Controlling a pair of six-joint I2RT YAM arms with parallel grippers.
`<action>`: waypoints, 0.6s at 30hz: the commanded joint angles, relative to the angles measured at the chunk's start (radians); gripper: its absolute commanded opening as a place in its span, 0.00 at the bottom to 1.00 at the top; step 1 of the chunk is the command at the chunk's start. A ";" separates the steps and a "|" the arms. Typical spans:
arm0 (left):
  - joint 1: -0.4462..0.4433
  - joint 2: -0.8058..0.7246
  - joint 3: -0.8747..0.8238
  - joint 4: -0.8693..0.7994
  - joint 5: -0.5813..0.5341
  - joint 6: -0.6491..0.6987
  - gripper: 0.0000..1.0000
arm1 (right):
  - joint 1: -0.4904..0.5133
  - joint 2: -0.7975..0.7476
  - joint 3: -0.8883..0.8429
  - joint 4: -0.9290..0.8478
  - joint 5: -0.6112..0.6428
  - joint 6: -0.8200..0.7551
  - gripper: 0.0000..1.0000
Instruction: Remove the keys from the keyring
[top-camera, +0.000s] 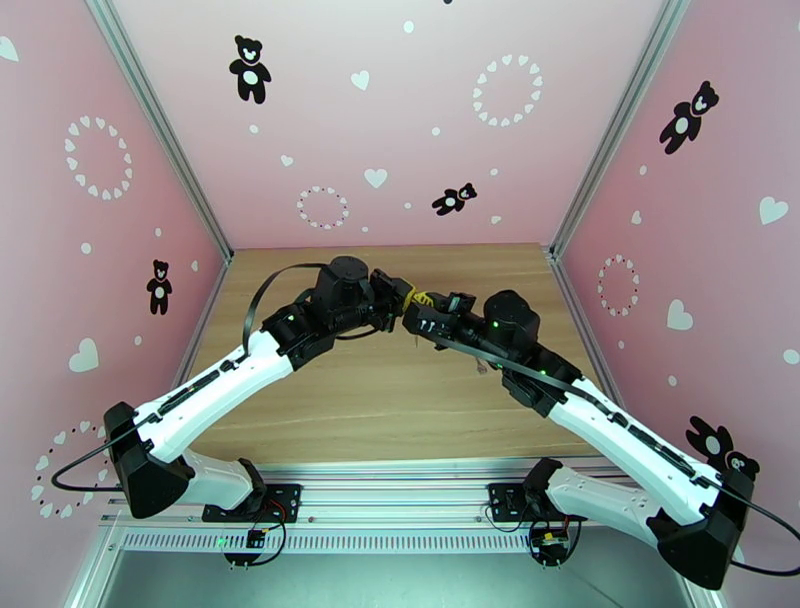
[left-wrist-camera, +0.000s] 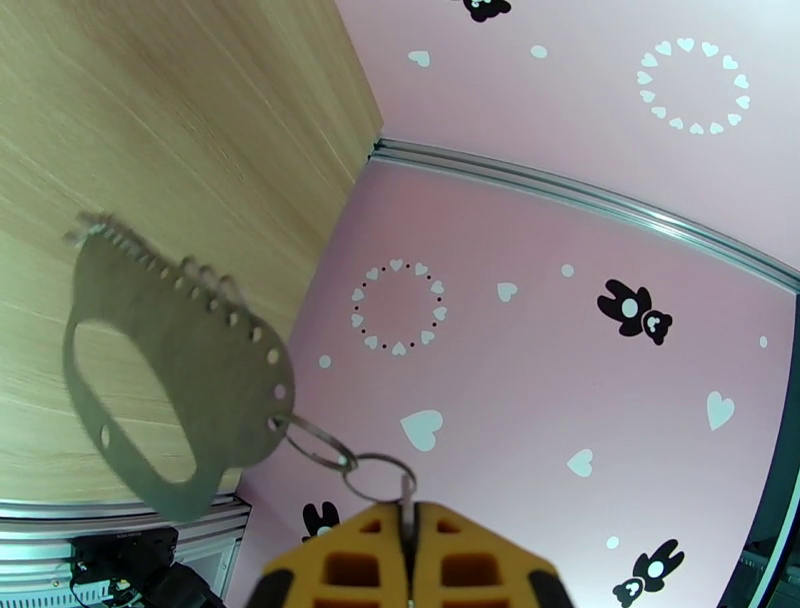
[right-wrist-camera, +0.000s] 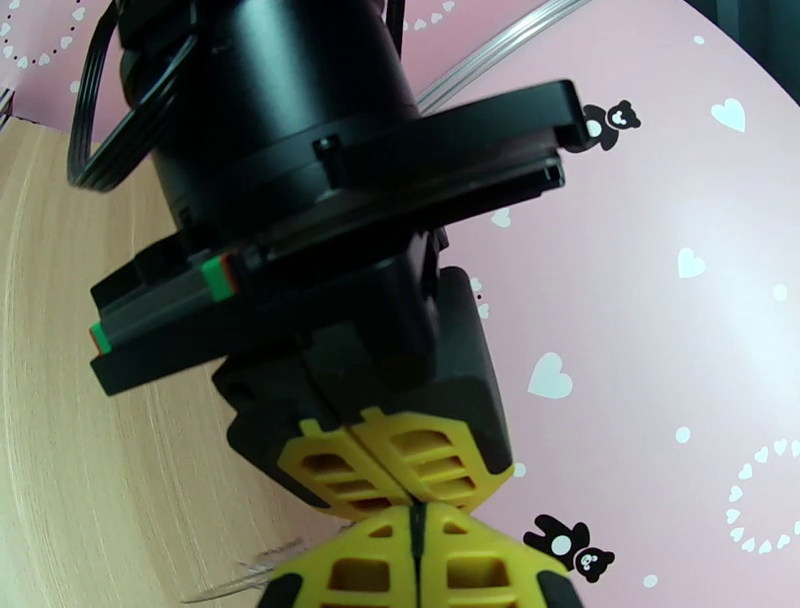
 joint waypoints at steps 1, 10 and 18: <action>-0.013 -0.028 0.035 -0.029 0.018 0.045 0.12 | -0.018 0.016 0.058 -0.044 0.029 0.060 0.00; 0.005 -0.072 0.025 -0.045 -0.005 0.077 0.26 | -0.045 0.023 0.101 -0.170 -0.046 0.107 0.00; 0.042 -0.151 -0.019 -0.089 -0.090 0.285 0.39 | -0.061 0.052 0.230 -0.359 -0.036 0.371 0.00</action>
